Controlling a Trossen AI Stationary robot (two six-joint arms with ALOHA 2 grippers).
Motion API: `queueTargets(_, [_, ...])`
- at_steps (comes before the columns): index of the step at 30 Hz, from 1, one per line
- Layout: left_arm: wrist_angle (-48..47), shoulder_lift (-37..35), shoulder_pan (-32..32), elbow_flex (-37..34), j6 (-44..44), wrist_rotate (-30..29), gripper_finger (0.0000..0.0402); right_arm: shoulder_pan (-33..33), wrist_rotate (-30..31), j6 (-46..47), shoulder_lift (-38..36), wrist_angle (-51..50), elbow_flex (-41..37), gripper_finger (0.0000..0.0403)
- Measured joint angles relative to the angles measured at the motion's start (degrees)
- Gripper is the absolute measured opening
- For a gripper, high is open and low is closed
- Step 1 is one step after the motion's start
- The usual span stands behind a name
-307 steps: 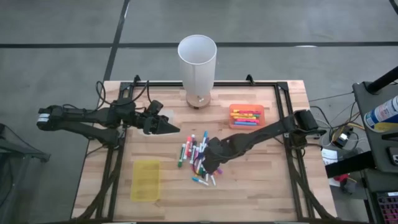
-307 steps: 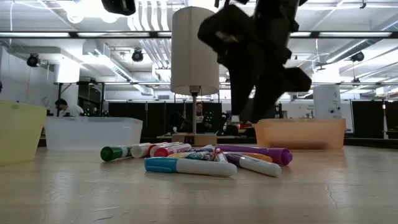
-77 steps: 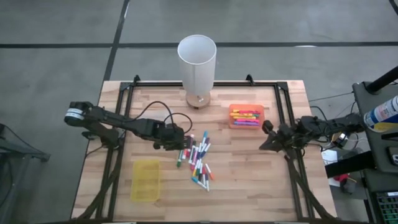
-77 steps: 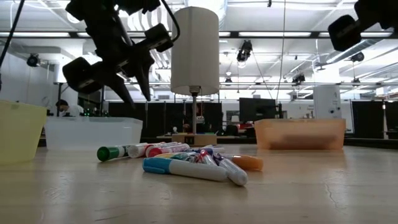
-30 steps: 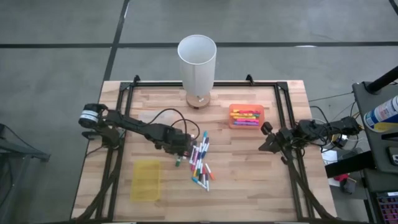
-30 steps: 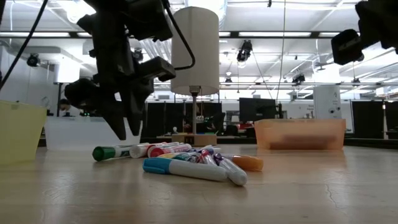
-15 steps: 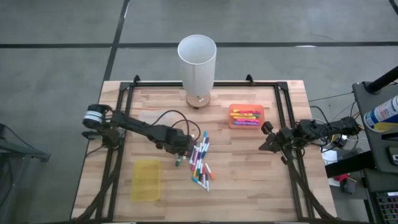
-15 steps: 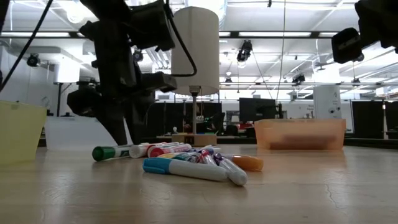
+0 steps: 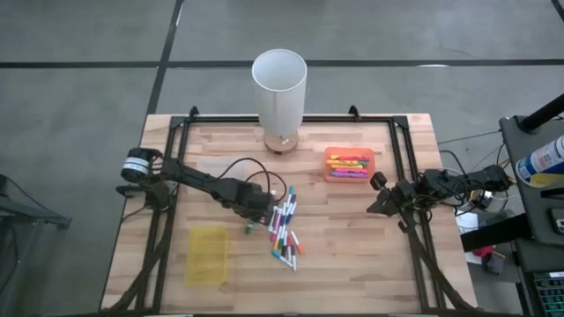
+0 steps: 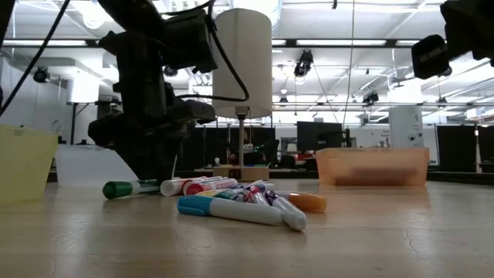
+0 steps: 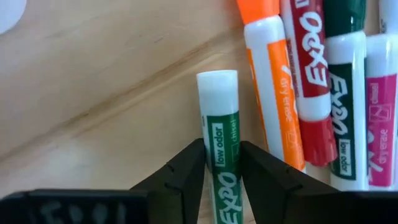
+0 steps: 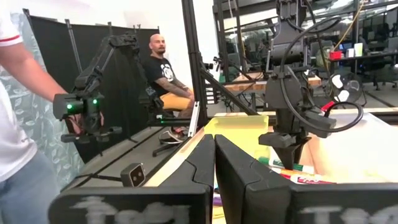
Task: Pick & Place Markers
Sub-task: Put the green marker pen into the white bin
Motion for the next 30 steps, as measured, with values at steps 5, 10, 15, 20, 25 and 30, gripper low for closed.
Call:
queueTargets(5, [-0.2, -0.3, 0.2, 0.0, 0.9, 0.0, 0.0093, 0.0, 0.0, 0.0, 0.0, 0.0, 0.0, 0.0009])
queueTargets(10, [-0.2, -1.2, -0.1, -0.1, 6.0, -0.4, 0.0050, 0.0, 0.0, 0.0, 0.0, 0.0, 0.0, 0.0009])
queueTargets(15, [-0.9, -3.4, 0.0, -0.5, 10.8, -1.5, 0.0050, 0.0, 0.0, 0.0, 0.0, 0.0, 0.0, 0.0009])
queueTargets(20, [-2.6, -7.4, 0.0, -0.4, 16.4, -1.1, 0.0050, 0.0, 0.0, 0.0, 0.0, 0.0, 0.0, 0.0009])
queueTargets(25, [-4.0, -13.7, 0.0, -0.3, 22.1, 0.5, 0.0052, 0.0, 0.1, 0.0, 0.1, 0.0, 0.0, 0.0009])
queueTargets(30, [-10.8, -22.3, 1.5, 0.0, 26.8, 0.0, 0.0053, 0.0, 0.1, 0.0, 0.1, 0.0, 0.0, 0.0009])
